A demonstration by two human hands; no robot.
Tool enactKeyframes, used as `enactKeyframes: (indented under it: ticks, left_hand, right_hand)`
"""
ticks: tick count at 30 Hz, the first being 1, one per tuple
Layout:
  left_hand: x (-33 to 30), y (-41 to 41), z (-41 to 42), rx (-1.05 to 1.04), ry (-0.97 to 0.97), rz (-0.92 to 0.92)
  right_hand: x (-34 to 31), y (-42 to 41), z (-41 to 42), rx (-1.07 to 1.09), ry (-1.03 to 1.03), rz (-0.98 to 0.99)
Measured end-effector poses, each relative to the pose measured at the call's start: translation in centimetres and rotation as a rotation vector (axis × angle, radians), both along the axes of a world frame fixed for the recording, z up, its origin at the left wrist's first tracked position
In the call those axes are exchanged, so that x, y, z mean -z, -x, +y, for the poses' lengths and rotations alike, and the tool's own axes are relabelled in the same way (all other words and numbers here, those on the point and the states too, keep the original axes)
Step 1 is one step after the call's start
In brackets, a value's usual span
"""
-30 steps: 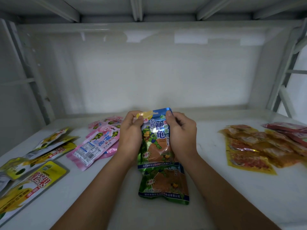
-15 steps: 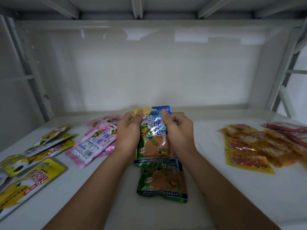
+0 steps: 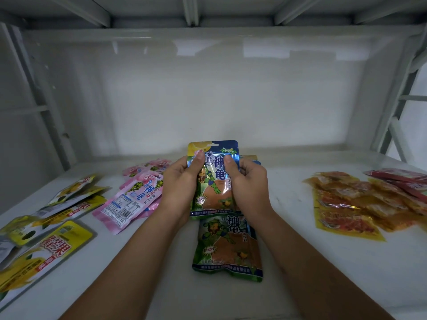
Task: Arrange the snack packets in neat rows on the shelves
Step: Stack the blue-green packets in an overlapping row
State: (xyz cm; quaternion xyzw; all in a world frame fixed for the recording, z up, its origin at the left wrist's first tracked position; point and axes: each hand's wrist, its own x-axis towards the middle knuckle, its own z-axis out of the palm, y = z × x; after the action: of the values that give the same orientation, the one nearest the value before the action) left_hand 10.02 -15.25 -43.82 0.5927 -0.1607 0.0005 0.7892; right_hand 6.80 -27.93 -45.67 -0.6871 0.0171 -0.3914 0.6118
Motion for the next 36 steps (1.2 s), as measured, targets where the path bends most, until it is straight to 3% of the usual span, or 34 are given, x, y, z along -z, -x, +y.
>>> enactKeyframes:
  ticks: [8, 15, 20, 27, 32, 36]
  left_hand:
    - [0.8, -0.3, -0.7, 0.045, -0.132, -0.025]
    - [0.6, -0.6, -0.3, -0.009, -0.099, 0.002]
    - [0.5, -0.6, -0.4, -0.011, -0.055, 0.038]
    - [0.4, -0.5, -0.3, -0.041, -0.014, 0.042]
    - [0.9, -0.5, -0.5, 0.035, -0.144, 0.001]
    - [1.2, -0.9, -0.3, -0.038, -0.158, -0.03]
  right_hand:
    - [-0.5, 0.3, -0.3, 0.054, -0.091, -0.013]
    - [0.1, -0.2, 0.0, -0.054, 0.024, 0.128]
    - [0.4, -0.3, 0.0, -0.045, 0.058, 0.087]
    - [0.2, -0.1, -0.2, -0.096, 0.087, 0.19]
    - [0.0, 0.1, -0.3, 0.005, -0.079, 0.109]
    - [-0.2, -0.1, -0.2, -0.019, -0.107, 0.152]
